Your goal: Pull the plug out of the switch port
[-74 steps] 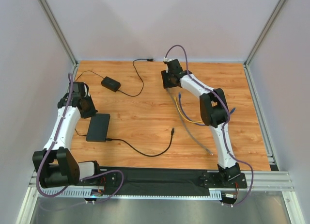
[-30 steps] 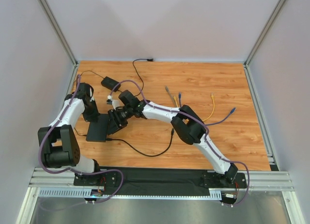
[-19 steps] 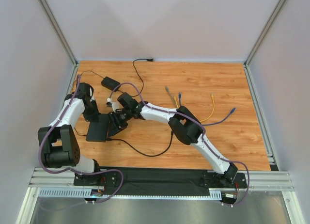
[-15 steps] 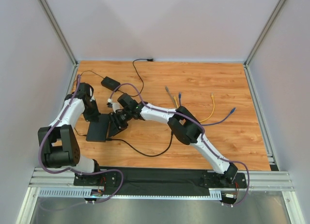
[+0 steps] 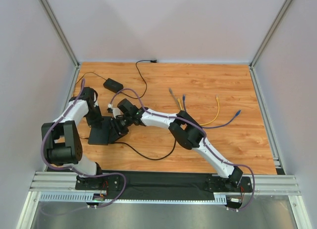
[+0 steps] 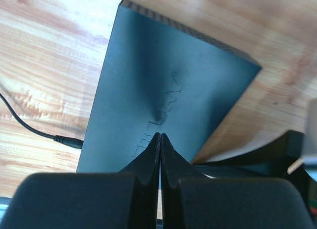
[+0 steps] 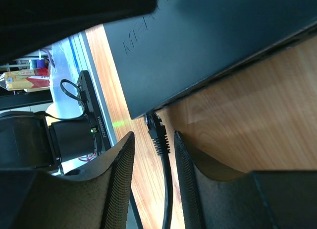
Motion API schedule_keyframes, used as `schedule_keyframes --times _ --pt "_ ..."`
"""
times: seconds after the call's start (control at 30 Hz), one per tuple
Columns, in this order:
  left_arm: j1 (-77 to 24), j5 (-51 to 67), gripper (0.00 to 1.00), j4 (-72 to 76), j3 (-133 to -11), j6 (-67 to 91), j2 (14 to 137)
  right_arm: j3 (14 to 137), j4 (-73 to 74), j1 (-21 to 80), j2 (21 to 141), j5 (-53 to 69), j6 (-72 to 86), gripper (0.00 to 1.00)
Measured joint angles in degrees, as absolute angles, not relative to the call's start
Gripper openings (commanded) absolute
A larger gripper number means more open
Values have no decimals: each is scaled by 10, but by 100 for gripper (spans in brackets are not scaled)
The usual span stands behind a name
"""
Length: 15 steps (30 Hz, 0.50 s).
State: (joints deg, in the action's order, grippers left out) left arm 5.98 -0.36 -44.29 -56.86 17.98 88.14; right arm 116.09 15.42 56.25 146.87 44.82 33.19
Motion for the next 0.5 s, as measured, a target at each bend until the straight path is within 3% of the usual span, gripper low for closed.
schedule_keyframes --times 0.5 --pt "60 -20 0 -441 -566 201 909 1154 128 565 1469 444 354 37"
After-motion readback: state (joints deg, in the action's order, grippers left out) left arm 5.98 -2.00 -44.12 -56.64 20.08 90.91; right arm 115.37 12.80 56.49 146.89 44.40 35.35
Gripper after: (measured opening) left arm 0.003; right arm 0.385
